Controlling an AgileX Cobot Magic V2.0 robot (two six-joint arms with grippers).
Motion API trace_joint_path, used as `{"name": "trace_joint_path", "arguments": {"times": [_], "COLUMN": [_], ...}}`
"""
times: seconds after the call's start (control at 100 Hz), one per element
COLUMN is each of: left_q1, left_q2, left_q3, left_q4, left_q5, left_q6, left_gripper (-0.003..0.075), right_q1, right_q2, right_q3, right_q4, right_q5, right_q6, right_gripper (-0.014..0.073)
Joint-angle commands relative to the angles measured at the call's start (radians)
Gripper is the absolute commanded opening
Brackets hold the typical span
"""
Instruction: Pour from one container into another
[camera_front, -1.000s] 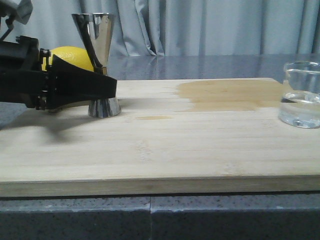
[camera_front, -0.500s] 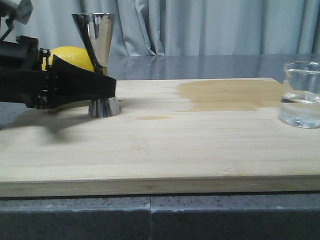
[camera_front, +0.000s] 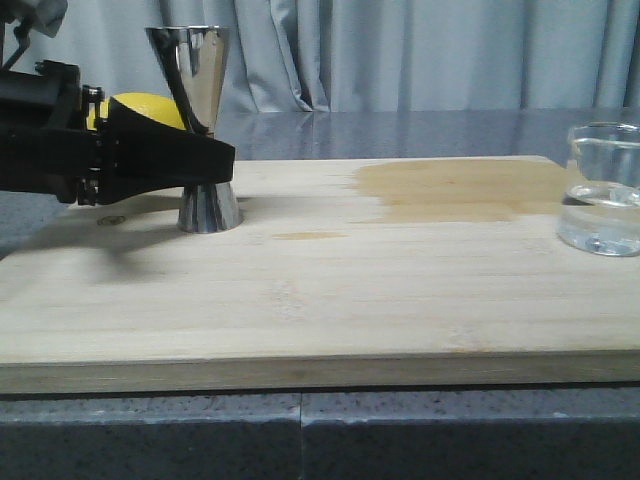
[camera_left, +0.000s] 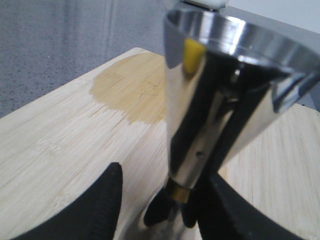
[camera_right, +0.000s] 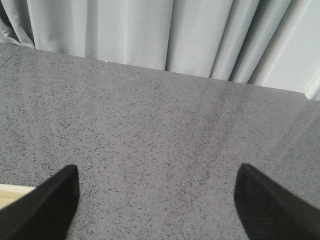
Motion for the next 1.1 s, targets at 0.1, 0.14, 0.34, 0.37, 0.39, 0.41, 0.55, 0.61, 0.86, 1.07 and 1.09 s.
{"name": "trace_joint_path", "arguments": {"times": [0.1,0.14,0.34,0.37,0.39,0.41,0.55,0.61,0.86,1.07,1.09], "left_q1": [-0.007,-0.007,-0.007,-0.007,-0.007,-0.007,-0.007,-0.007,-0.007,-0.007,-0.007], "left_q2": [-0.030,-0.030,-0.030,-0.030,-0.030,-0.030,-0.030,-0.030,-0.032,-0.046,-0.048], "left_q3": [-0.025,-0.025,-0.025,-0.025,-0.025,-0.025,-0.025,-0.025,-0.025,-0.034,-0.036], "left_q4": [-0.045,-0.047,-0.054,-0.054,-0.054,-0.054,-0.054,-0.054,-0.066,-0.066,-0.066], "left_q5": [-0.208,-0.208,-0.208,-0.208,-0.208,-0.208,-0.208,-0.208,-0.208,-0.208,-0.208], "left_q6": [-0.011,-0.011,-0.011,-0.011,-0.011,-0.011,-0.011,-0.011,-0.011,-0.012,-0.014], "left_gripper": [0.0303,0.0303,0.0258,0.0242,0.0230,0.0218,0.0146,0.0123,0.0103,0.0103,0.0103], "right_q1": [-0.006,-0.006,-0.006,-0.006,-0.006,-0.006,-0.006,-0.006,-0.006,-0.006,-0.006], "right_q2": [-0.009,-0.009,-0.002,0.001,0.003,0.006,0.015,0.015,0.015,0.019,0.019], "right_q3": [-0.035,-0.035,-0.035,-0.035,-0.035,-0.035,-0.035,-0.035,-0.035,-0.035,-0.035], "right_q4": [-0.016,-0.016,-0.016,-0.016,-0.016,-0.016,-0.016,-0.016,-0.014,-0.014,-0.014], "right_q5": [-0.081,-0.083,-0.088,-0.088,-0.088,-0.088,-0.091,-0.095,-0.126,-0.126,-0.126], "right_q6": [0.002,0.002,0.002,0.002,0.002,0.002,0.002,0.002,0.002,0.002,0.002], "right_gripper": [0.0575,0.0575,0.0575,0.0575,0.0575,0.0575,0.0575,0.0575,0.0575,0.0575,0.0575]}}
